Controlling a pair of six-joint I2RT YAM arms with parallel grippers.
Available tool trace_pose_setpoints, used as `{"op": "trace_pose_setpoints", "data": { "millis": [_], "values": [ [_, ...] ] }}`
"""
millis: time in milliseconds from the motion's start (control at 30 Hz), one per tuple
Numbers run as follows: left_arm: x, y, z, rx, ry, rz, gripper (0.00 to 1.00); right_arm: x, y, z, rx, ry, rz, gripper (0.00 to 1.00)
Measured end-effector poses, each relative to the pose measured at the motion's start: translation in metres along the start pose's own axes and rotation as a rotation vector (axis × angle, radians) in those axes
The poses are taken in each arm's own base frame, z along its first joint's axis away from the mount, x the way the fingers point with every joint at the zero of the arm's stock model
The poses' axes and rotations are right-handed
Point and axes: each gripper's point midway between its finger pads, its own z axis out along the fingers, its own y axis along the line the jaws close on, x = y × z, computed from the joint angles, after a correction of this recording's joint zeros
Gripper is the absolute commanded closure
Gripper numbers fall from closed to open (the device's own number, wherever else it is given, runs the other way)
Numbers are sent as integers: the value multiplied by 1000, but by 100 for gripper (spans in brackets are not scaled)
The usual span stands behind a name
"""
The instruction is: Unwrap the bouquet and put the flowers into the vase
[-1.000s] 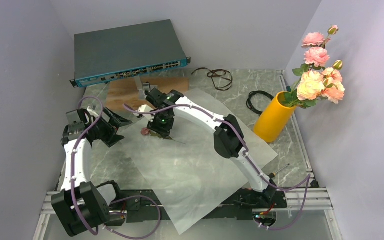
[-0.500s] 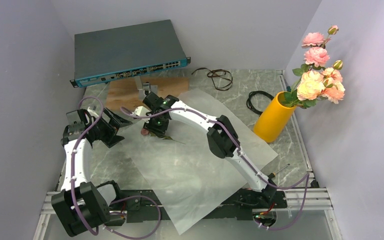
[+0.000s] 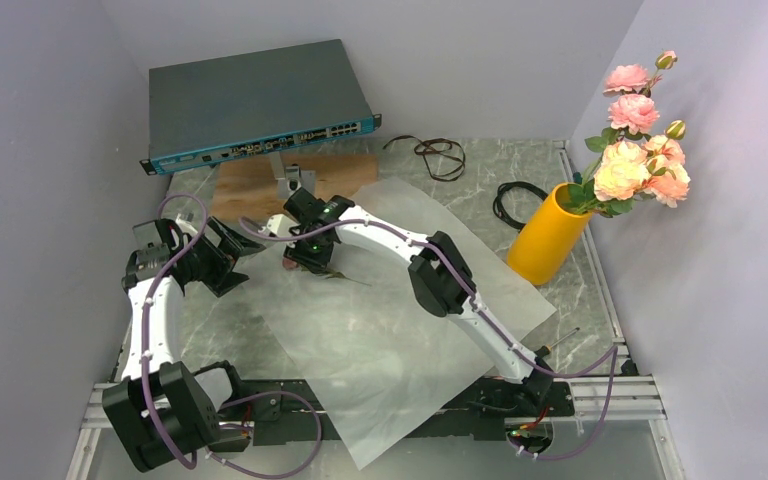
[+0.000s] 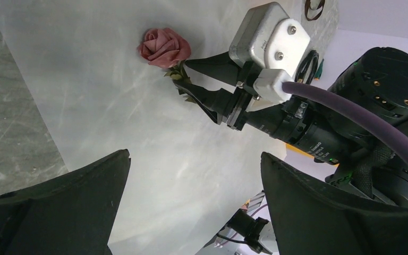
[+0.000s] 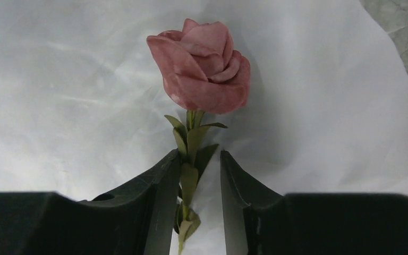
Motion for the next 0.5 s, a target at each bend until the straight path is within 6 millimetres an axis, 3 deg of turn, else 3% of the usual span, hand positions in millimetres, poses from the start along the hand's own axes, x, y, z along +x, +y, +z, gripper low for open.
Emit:
{"op": "trace_pose_setpoints", "data": {
  "millis": [133,233,500],
  "values": [
    [0,2,2,-5,8,-8,0,0,0,4,5,0,-4,78],
    [-1,4,4,-10,14,-14,0,-1,2,5,5,0,-5,100],
    [-1,7,6,-15,23,-16,1,12,9,-7,23,13,31,100]
  ]
}}
